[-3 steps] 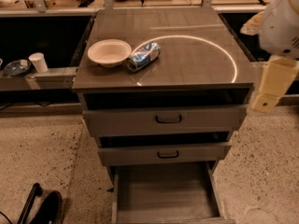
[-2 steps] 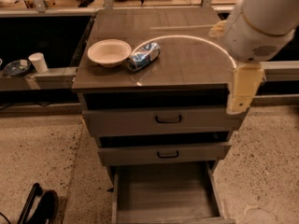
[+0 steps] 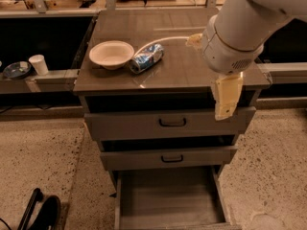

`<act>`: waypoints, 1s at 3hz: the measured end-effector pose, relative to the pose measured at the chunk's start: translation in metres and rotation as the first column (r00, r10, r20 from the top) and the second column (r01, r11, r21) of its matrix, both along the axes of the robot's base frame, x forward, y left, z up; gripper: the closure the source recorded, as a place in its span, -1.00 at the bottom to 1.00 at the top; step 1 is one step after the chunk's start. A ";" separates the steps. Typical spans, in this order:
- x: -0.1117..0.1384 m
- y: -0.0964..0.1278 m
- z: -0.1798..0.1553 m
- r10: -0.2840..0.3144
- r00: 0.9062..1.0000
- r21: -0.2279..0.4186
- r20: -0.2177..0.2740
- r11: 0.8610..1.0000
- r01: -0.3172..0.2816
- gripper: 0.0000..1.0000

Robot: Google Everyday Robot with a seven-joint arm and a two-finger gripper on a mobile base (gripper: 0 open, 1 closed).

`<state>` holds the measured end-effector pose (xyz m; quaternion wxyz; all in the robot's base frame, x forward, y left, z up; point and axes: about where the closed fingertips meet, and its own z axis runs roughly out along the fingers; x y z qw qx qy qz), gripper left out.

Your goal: Place redbull can into bottom drawer

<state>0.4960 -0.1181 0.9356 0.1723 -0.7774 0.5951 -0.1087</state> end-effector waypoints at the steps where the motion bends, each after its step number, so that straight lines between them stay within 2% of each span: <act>1: -0.011 0.016 -0.019 0.101 0.994 -0.044 -0.043 0.994 -0.103 -1.00; 2: -0.003 0.035 -0.033 0.259 0.963 -0.079 -0.075 0.961 -0.265 -1.00; 3: 0.028 0.075 -0.035 0.493 0.869 -0.095 -0.048 0.864 -0.495 -1.00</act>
Offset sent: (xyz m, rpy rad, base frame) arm 0.0063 0.0542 -0.0534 -0.1469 0.0958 0.4820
